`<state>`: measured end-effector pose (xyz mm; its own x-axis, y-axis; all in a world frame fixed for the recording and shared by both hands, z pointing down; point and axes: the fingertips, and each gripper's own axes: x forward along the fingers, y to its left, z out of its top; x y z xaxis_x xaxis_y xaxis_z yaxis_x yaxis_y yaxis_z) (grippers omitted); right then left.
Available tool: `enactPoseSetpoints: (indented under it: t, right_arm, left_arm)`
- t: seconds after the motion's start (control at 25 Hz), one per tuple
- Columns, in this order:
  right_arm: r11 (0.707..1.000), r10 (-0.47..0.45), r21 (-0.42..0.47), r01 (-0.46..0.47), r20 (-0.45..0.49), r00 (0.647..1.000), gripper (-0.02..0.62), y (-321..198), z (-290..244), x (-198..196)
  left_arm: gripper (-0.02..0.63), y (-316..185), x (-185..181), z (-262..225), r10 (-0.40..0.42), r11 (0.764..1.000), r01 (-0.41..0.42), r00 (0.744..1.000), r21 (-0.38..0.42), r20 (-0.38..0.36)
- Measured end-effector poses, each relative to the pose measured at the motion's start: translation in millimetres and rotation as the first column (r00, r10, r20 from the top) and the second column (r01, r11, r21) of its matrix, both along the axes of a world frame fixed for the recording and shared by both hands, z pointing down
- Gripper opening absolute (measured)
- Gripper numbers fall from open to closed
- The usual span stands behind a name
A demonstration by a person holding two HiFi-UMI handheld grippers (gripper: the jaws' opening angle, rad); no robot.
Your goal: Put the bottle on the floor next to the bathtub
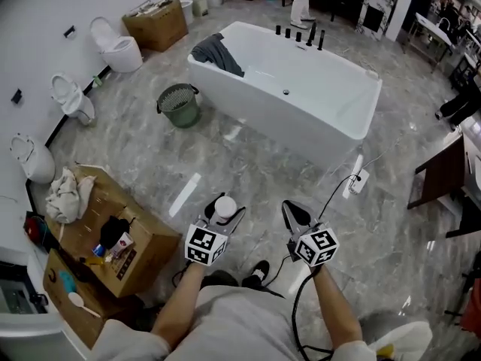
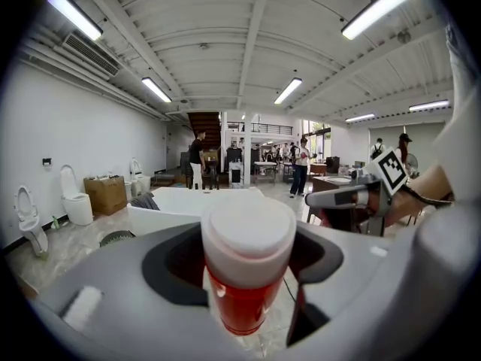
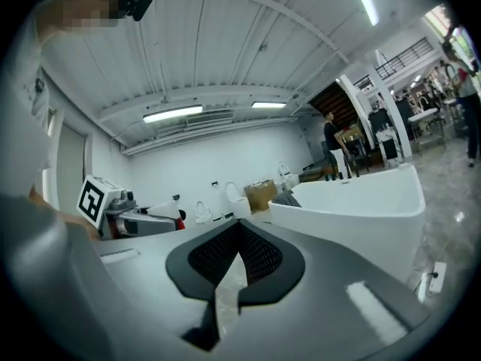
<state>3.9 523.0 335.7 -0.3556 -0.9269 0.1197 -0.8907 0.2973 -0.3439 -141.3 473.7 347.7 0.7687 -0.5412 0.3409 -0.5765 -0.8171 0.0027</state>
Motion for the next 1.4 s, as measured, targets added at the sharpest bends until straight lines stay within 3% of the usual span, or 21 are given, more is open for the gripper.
enactPoseSetpoints:
  t: [0.2,0.64,0.92,1.24,1.4]
  right_arm:
    - [0.994,0.108,-0.023,-0.107,0.093,0.99,-0.002,-6,2,14]
    - [0.984,0.138,-0.115,-0.135,0.019,0.99,-0.002,-61,17,19]
    - [0.948,0.272,-0.194,-0.254,0.072,0.96,-0.002,-112,38,55]
    - [0.955,0.211,-0.208,-0.212,-0.025,0.977,-0.002,-204,38,47]
    - [0.961,0.186,-0.205,-0.185,-0.016,0.982,-0.002,-247,36,41]
  left_arm:
    - [0.341,-9,8,-1,-0.014,1.0,0.014,1.0,0.004,0.003]
    - [0.339,-69,24,11,-0.019,1.0,0.019,0.999,-0.019,-0.032]
    - [0.339,-139,41,17,0.009,0.999,-0.011,0.999,-0.038,-0.043]
    - [0.339,-228,50,31,0.057,0.996,-0.059,0.998,-0.068,-0.031]
    - [0.339,-268,50,39,0.075,0.994,-0.076,0.997,-0.077,-0.02]
